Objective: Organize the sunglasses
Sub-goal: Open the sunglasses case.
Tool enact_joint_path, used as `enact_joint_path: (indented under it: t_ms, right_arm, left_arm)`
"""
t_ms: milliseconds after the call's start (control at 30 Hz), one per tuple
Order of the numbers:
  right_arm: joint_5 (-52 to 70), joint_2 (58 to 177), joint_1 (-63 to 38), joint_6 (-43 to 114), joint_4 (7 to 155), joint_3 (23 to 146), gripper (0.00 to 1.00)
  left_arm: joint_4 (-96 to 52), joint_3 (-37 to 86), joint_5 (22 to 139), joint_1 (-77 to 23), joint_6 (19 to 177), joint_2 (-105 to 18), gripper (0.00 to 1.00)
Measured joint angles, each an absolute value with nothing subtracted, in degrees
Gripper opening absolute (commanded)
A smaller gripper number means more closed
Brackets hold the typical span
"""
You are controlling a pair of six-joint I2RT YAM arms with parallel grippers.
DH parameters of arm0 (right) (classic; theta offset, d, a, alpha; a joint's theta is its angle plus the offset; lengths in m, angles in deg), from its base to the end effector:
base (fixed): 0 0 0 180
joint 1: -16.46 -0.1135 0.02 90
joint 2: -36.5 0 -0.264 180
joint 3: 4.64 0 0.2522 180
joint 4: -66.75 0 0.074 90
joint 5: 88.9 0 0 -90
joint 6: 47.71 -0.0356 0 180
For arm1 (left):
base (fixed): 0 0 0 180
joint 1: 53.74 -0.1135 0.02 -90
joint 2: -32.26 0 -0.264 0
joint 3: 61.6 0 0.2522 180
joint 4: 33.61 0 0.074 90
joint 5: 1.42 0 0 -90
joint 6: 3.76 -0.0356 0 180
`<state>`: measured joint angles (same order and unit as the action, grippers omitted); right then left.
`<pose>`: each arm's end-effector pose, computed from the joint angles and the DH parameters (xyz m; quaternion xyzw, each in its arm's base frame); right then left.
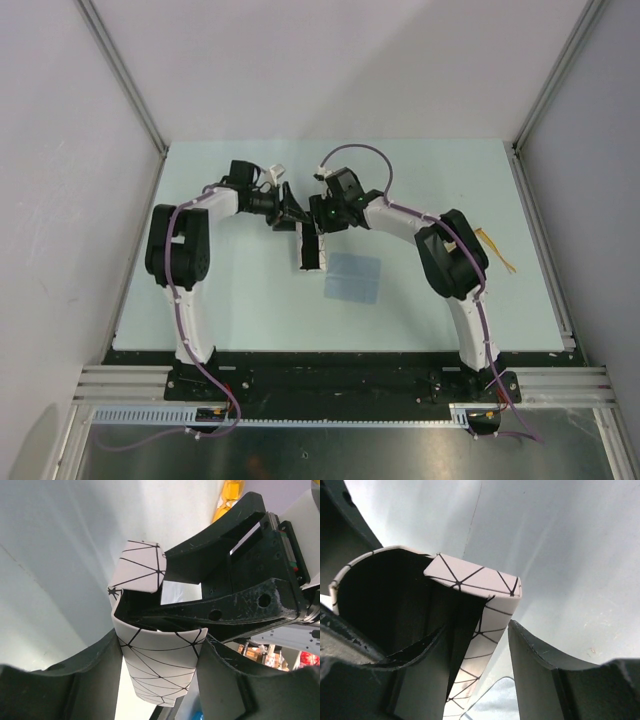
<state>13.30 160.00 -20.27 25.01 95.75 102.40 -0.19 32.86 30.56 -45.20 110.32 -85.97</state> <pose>0.3833 0.2954 0.1846 -0.1951 0.9001 0.2587 0.2911 0.4168 -0.0931 0.1664 0.0223 0.8497 -0.5159 0.1064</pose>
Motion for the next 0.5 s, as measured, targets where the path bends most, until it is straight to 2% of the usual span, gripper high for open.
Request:
enact_joint_path:
  t_ms: [133,167,233,267,300,467,500]
  right_arm:
    - [13.2,162.1,-20.5,25.0,96.5,103.6,0.52]
    - [13.1,162.2,-20.6,25.0,96.6,103.7,0.52]
    - [12.9,162.4,-20.8,24.9,96.6,103.8,0.52]
    - [12.6,162.4,-20.9,24.8,96.6,103.8,0.52]
    - [12.4,162.5,-21.1,24.7,96.5,103.8,0.51]
    - [10.8,162.5,-22.1,24.4,97.5,103.8,0.52]
    - [10.5,162.5,-22.3,24.4,97.8,103.8,0.52]
  left_arm:
    - [0.1,32.0,33.0,-45.3,109.8,-86.0,0.32]
    - [0.1,31.9,33.3,-45.4,109.7,-86.0,0.39]
    - [0.0,31.6,33.9,-45.5,109.4,-86.0,0.46]
    - [-0.1,31.4,34.0,-45.6,109.2,-86.0,0.56]
    - [-0.1,31.1,34.3,-45.8,109.2,-86.0,0.61]
    - [-0.2,28.2,37.2,-46.8,107.6,-84.8,0.76]
    - [-0.1,27.7,38.0,-47.1,107.0,-84.3,0.77]
